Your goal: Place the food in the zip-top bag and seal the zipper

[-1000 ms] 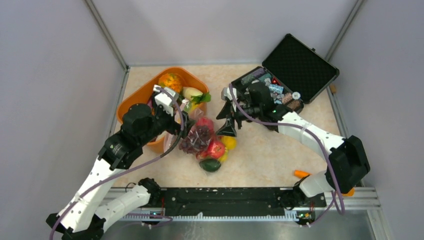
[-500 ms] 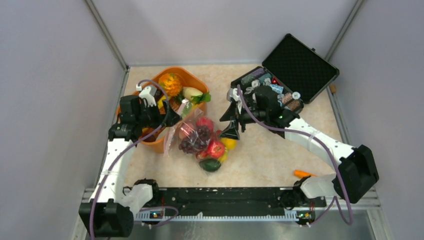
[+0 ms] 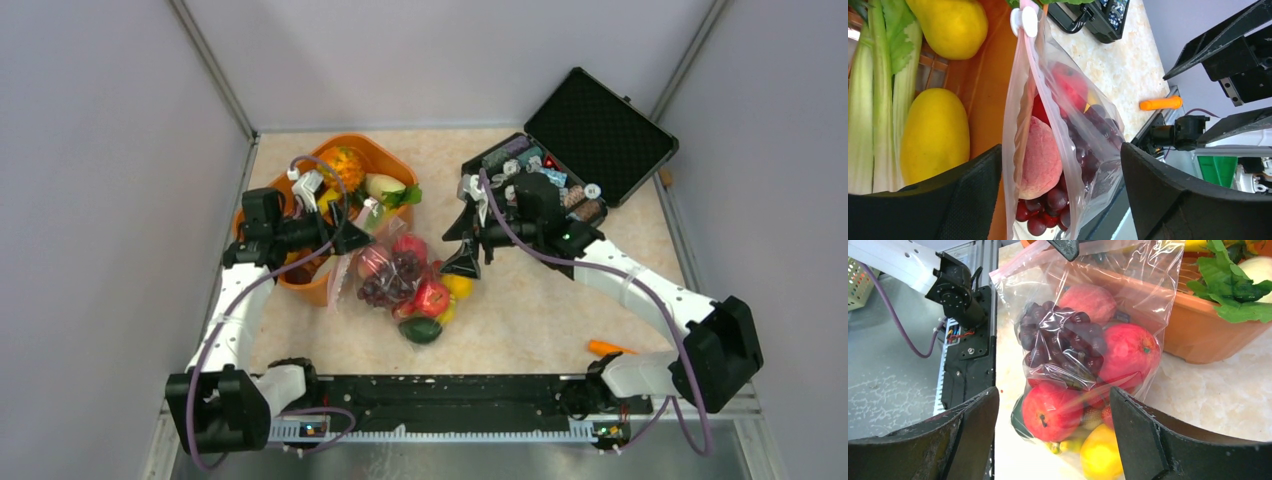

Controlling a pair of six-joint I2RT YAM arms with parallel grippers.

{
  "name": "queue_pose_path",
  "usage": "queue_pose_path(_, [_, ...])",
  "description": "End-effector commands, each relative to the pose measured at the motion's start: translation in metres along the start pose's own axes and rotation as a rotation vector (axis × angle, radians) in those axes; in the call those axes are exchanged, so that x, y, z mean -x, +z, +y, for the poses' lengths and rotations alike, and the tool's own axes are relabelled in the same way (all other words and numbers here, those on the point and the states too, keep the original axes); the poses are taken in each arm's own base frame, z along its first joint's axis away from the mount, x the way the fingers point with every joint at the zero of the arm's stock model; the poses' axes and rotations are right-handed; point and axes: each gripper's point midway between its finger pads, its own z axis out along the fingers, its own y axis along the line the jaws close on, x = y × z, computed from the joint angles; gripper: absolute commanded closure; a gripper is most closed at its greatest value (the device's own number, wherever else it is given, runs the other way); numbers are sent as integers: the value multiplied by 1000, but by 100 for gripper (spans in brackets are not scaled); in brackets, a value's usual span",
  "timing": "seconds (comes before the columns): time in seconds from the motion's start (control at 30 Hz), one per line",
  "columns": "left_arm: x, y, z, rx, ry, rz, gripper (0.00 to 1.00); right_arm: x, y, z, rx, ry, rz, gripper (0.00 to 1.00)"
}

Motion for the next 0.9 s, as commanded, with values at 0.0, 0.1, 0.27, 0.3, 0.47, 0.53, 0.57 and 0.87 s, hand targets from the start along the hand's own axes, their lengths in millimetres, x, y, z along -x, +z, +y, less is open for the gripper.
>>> queue_pose_path(0.0, [-2, 0, 0, -25, 42, 18, 20, 5, 3, -6, -12, 23, -8, 20])
queue_pose_path(0.1, [-6, -3, 11, 51, 39, 39, 32, 7, 3, -5, -12, 30, -7, 20])
queue_pose_path(0.27, [-6, -3, 19, 91, 23, 40, 57, 12, 1, -3, -11, 28, -19, 20])
queue_pose_path(0.3, [-6, -2, 18, 85, 18, 38, 60, 12, 1, -3, -11, 28, -22, 20])
queue_pose_path(0.47, [-1, -1, 5, 14, 29, 31, 86, 10, 0, -4, -24, 40, -20, 20])
queue_pose_path(0.53, [2, -1, 1, -1, 35, 26, 96, 9, 0, -6, -33, 44, -18, 20])
queue_pose_path(0.57, [2, -2, 0, -3, 37, 23, 98, 8, 0, -7, -38, 46, -18, 20])
queue_pose_path(0.87, [10, -3, -34, -72, 121, 7, 100, 21, -1, -18, -111, 15, -96, 20])
